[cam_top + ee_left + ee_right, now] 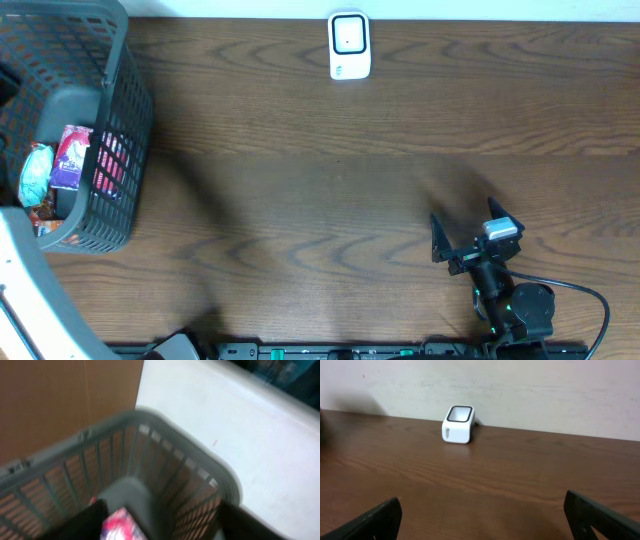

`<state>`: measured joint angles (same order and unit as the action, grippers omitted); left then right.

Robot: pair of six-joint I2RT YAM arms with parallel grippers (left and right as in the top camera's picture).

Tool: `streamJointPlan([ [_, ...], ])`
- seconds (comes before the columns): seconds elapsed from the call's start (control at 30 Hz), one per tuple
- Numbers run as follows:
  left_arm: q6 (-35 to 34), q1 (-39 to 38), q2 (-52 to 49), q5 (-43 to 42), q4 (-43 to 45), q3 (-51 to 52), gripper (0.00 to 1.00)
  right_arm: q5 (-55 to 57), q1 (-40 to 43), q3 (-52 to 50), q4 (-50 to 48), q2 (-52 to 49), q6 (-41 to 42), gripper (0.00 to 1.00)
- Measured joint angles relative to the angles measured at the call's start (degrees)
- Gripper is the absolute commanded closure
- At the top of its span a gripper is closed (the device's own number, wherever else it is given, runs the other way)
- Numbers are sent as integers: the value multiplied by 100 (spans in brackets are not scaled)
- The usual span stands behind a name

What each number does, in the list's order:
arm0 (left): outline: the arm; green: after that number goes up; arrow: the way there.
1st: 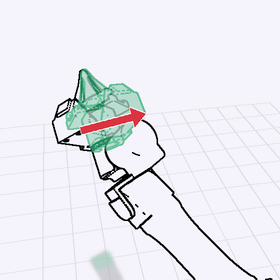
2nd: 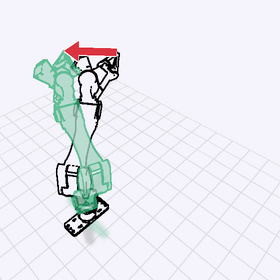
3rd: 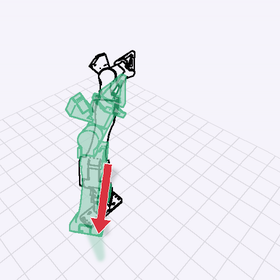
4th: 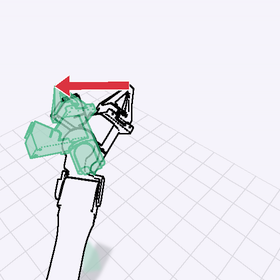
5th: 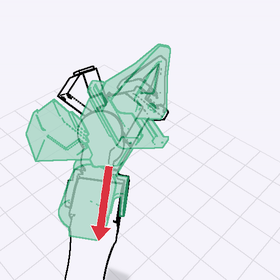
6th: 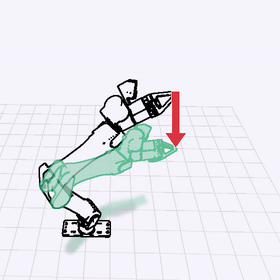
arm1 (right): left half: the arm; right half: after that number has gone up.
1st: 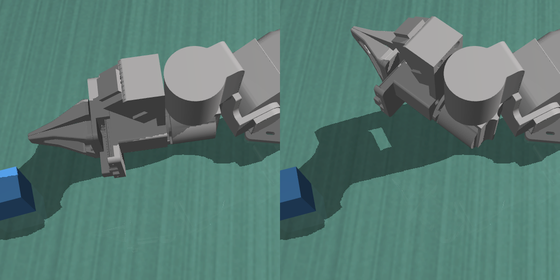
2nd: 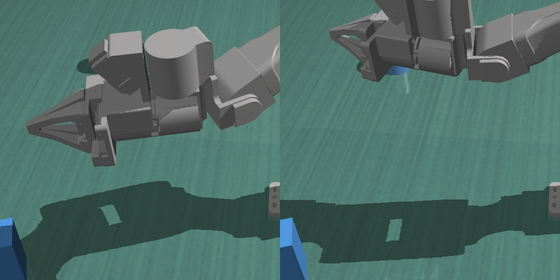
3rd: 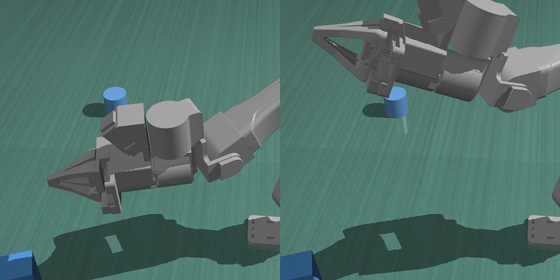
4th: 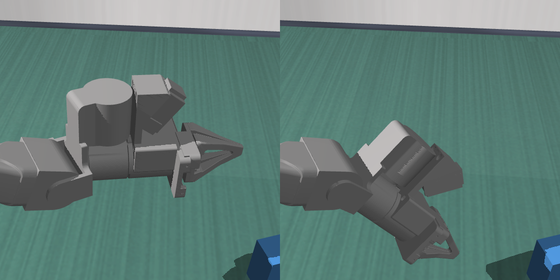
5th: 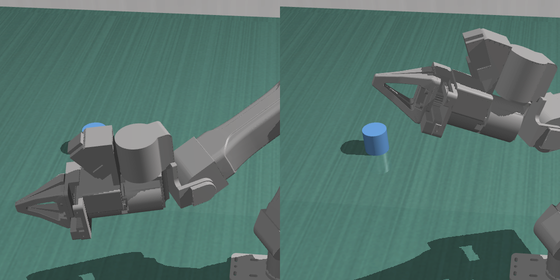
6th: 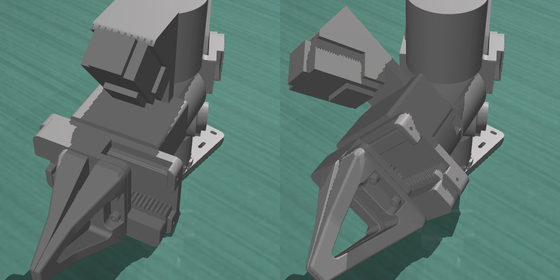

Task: Scan the item barcode
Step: 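Grasp the purple pad pack with the left gripper and lift it out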

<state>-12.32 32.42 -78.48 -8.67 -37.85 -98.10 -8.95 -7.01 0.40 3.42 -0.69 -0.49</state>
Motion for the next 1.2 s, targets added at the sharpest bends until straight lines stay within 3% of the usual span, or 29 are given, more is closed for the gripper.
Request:
streamJointPlan([
  [0.2, 264, 0, -979, 2, -476, 345, 12, 0, 0, 0, -2, 0, 0, 1],
  [0.37, 1259, -120, -2065, 4, -962, 474, 0, 0, 0, 0, -2, 0, 0, 1],
  [0.67, 2273, -496, -3086, 334, -1145, 476, 2, 2, 0, 0, -2, 0, 2, 1],
  [1.13, 2483, -660, -3919, 907, -1292, 424, 1, 2, 0, 0, -2, 0, 0, 1],
  [1.17, 2483, -660, -3945, 909, -1294, 409, 22, 2, 0, 0, -2, 0, 0, 1],
  [1.2, 2483, -660, -3978, 916, -1298, 391, 36, 0, 0, 0, -2, 0, 0, 1],
])
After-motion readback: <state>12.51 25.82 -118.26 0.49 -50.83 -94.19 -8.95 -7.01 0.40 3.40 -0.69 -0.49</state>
